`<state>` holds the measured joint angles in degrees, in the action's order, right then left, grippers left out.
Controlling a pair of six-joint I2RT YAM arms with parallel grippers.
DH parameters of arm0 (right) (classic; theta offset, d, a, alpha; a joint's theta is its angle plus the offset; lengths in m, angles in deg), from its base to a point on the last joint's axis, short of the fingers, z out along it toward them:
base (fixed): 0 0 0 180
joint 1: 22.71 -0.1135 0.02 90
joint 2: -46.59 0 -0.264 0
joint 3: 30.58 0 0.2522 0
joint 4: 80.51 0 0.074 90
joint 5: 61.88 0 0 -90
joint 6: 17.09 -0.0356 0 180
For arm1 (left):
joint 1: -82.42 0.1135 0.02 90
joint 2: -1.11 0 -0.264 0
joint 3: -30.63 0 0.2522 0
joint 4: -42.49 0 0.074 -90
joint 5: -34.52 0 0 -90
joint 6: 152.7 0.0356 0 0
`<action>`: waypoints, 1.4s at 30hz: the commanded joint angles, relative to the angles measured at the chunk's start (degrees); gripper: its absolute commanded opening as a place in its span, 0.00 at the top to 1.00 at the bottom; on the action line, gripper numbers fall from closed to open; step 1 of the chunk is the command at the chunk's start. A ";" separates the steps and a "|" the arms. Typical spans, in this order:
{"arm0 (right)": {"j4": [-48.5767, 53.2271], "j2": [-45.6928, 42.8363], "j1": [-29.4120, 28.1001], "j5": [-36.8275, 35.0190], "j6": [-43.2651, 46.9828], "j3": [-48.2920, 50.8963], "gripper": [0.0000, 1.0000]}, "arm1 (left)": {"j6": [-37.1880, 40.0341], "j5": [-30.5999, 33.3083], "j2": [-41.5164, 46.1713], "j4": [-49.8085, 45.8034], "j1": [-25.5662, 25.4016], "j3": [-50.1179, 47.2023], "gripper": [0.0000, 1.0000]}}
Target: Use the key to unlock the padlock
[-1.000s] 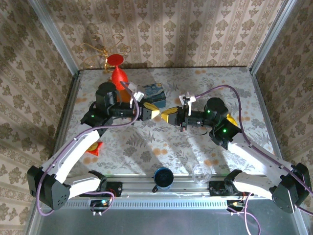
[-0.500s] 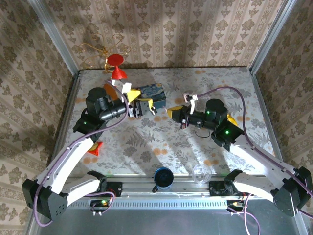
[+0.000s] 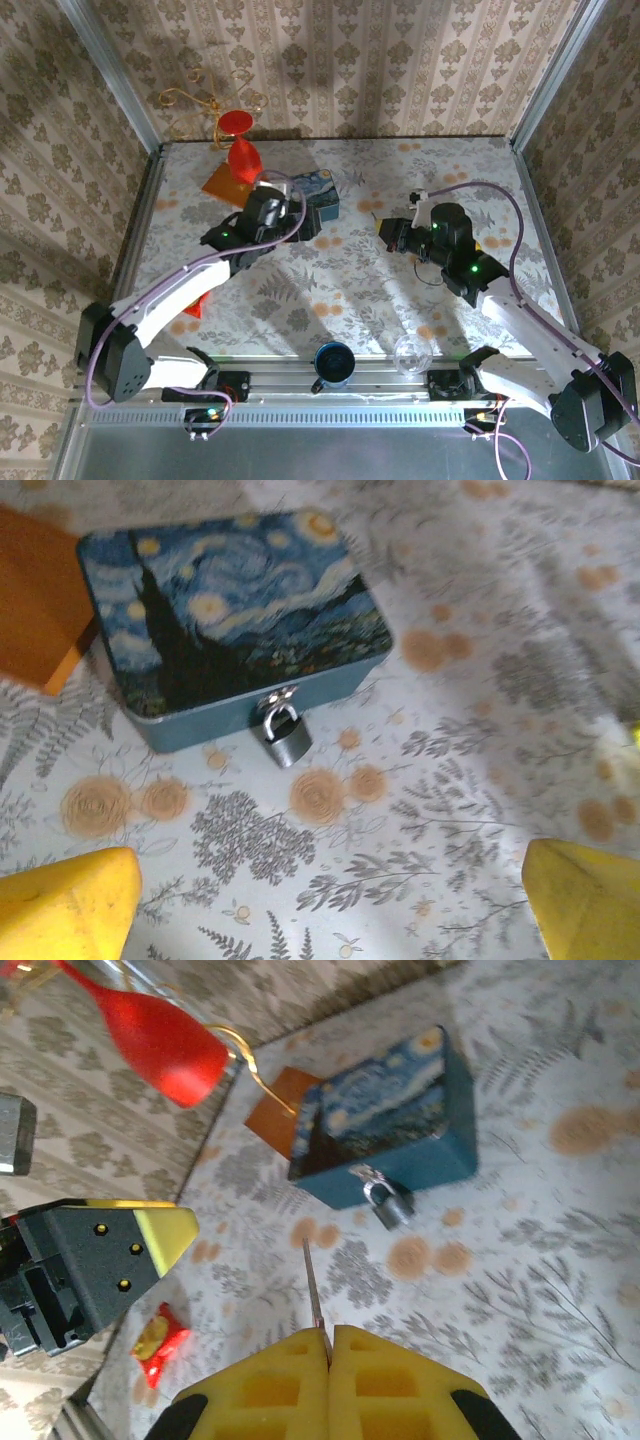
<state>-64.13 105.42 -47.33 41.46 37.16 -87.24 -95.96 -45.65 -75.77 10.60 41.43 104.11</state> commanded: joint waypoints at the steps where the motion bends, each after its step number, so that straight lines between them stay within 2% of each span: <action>1: 4.67 0.15 0.49 -4.09 -1.95 0.90 1.00 | -7.03 7.55 -4.28 -2.64 -1.68 2.99 0.02; 12: 5.52 -1.43 1.82 -4.20 -1.96 2.72 1.00 | -15.25 20.26 -25.96 -12.89 -4.17 16.31 0.00; 19: 5.94 -1.61 2.91 -4.12 -2.31 3.60 1.00 | -18.25 24.50 -36.45 -15.00 -5.03 23.77 0.00; 22: 5.76 -1.86 3.15 -3.77 -2.31 3.78 1.00 | -18.42 26.89 -38.96 -14.86 -5.50 26.18 0.00; 27: 3.79 -2.83 3.30 -3.41 -2.83 5.00 1.00 | -17.20 27.18 -41.11 -8.32 -5.32 25.89 0.00; 36: 2.84 -3.46 3.57 -2.67 -3.19 5.63 1.00 | -17.87 26.40 -45.75 -7.40 -4.15 29.20 0.15; 42: 2.66 -3.02 3.79 -2.09 -3.19 5.10 1.00 | -18.20 26.79 -47.63 -8.25 -3.68 31.07 0.17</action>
<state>-60.31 102.99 -43.90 38.88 34.89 -82.15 -112.94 -20.47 -122.61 3.45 37.10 133.07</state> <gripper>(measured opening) 0.038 0.837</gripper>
